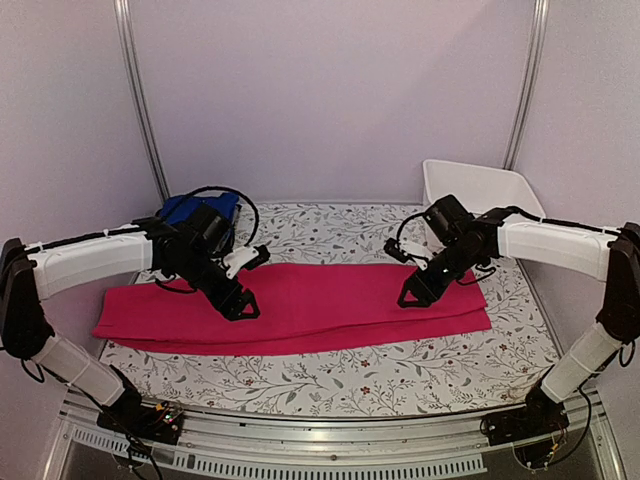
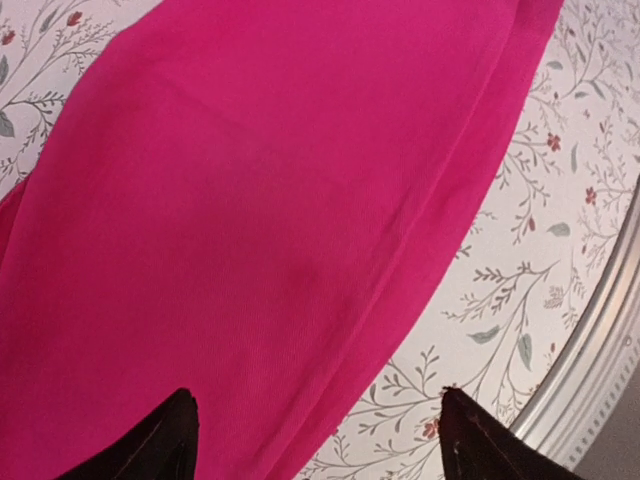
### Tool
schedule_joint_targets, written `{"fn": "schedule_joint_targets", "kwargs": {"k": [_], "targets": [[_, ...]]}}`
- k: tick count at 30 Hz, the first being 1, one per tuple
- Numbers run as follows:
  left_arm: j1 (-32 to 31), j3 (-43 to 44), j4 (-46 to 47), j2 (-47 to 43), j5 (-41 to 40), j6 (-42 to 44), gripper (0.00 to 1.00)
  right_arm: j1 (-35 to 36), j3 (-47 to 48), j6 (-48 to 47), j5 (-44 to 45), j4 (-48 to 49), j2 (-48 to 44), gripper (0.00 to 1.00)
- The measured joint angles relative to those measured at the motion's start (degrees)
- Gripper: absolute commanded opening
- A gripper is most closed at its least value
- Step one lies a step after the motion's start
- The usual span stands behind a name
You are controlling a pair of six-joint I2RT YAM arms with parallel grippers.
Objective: Fold and stack the mixed laundry pile
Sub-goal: Move the rectangle-folded trousers to the center of the board.
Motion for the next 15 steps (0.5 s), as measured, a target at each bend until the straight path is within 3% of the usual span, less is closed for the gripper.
{"fn": "schedule_joint_targets", "kwargs": {"k": [15], "targets": [[-2.43,-7.61,-3.85,0.74,-8.85,11.93,0.76,7.78,-4.31,-9.40,2.64,11.52,9.57,0.44]]}}
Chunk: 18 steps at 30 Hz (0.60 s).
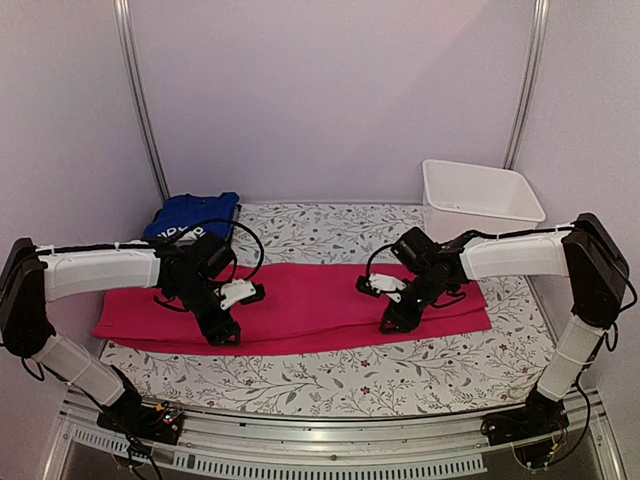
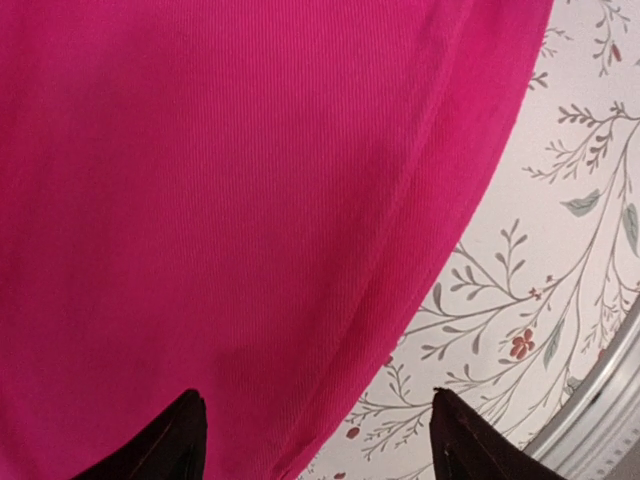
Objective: Fold and stack the mixed laundry pile
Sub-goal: Move the rectangle-folded trousers to the center of the board, then smooth out the rectangle-folded trousers at the center of the board.
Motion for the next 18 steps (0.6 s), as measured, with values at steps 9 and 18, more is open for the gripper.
{"fn": "schedule_joint_targets", "kwargs": {"k": [9,18], "targets": [[-1.18,-3.58,1.14,-0.20,-2.47,1.55,0.78,1.60,-0.57,-0.13,8.76,3.06,4.74,0.38],[-1.99,-5.29,2.78,-0.11,-7.63,2.78,0.62,2.51,-0.11,0.33,15.39,3.61,5.05,0.32]]}}
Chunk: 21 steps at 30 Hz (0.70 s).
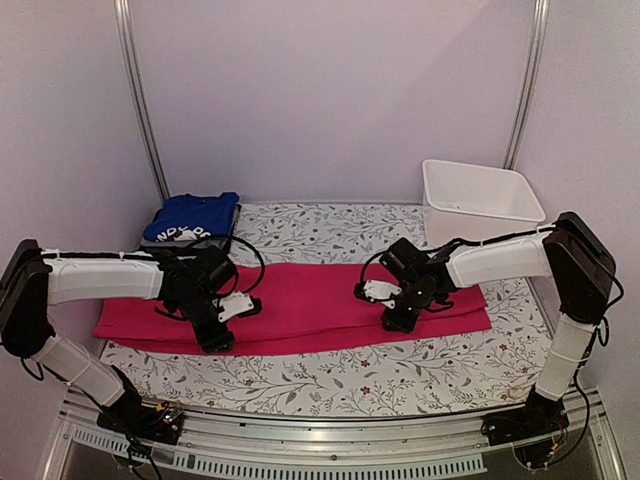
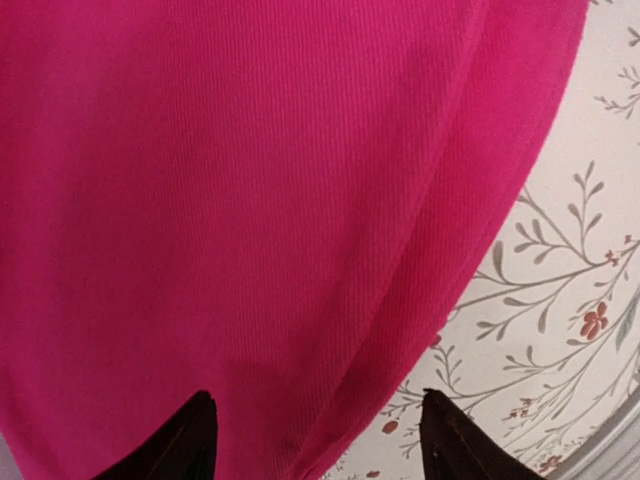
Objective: Fold and stack the mixed laundry pile
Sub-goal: Smooth out the rectangle-folded trousers at the center of the board.
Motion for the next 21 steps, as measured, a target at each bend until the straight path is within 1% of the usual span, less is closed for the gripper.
{"fn": "schedule_joint_targets", "kwargs": {"k": [4,7,11,14,16,17,18,20,21], "targets": [[-0.04,-0.33,0.46,0.68,-3.74,0.50,0.49,0.04,0.00,0.17,1.29,0.28,0.00,0.27],[-0.07,-0.28,0.70,1.62,-5.11,0.57,0.33,0.04,0.00,0.31,2.32,0.28,0.00,0.18],[-0.11,0.28,0.66,3.13,-6.21,0.39,0.09,0.04,0.02,0.44,3.45,0.20,0.00,0.09],[-0.15,1.01,0.66,3.63,-6.91,0.28,0.00,0.04,0.09,0.50,4.17,0.04,-0.15,0.03],[-0.15,1.27,0.72,3.63,-7.45,0.20,0.00,0.04,0.09,0.46,4.98,-0.09,-0.57,0.02],[-0.15,1.31,0.74,3.63,-7.61,0.02,0.00,0.02,0.09,0.52,5.55,-0.13,-0.85,0.04],[-0.15,1.31,0.70,3.63,-7.67,-0.04,0.00,-0.02,0.09,0.57,6.01,-0.15,-1.18,0.11],[-0.15,1.31,0.68,3.63,-7.76,-0.13,0.00,-0.02,0.09,0.66,6.80,-0.17,-1.95,0.39],[-0.15,1.36,0.68,3.63,-7.80,-0.24,0.00,-0.07,0.00,0.57,7.08,-0.17,-2.43,0.46]]}}
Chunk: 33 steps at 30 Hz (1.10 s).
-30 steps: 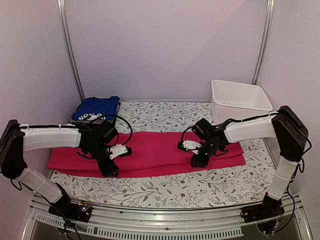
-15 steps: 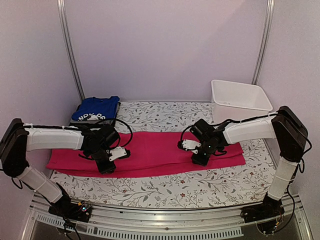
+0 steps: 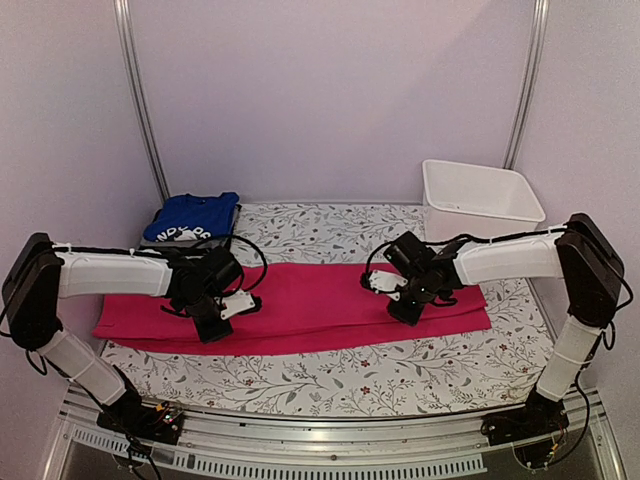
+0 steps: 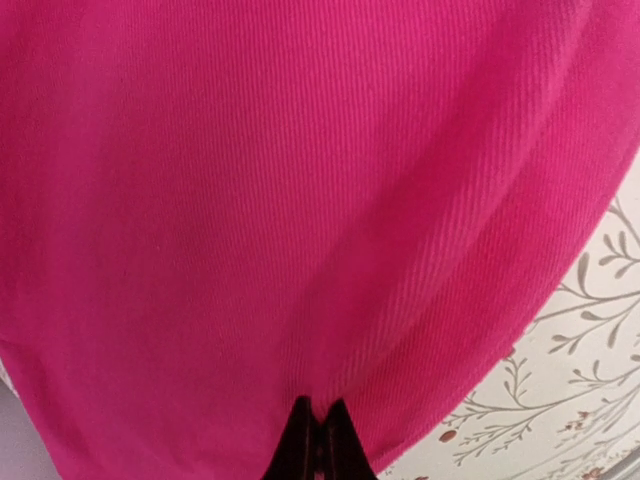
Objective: Fold and stack the mixed laundry pile
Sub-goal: Smooth out the rectangle-folded trousers at the center of the board.
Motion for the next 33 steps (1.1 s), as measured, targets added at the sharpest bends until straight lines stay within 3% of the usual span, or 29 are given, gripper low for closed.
{"fn": "schedule_joint_targets", "kwargs": {"k": [10,24,33], "targets": [[1.57,1.22,-0.92,-1.77,1.73,-0.26,0.00,-0.02,-9.22,-2.43,-1.14,2.40,-9.97,0.53],[6.58,5.97,-1.90,-0.74,8.66,-0.85,0.00,0.00,-7.50,-2.99,-0.70,5.44,-5.44,0.59],[9.92,8.61,-1.97,1.86,11.96,-1.99,0.00,0.76,-7.08,-3.39,-0.17,6.01,-4.57,0.58]]}}
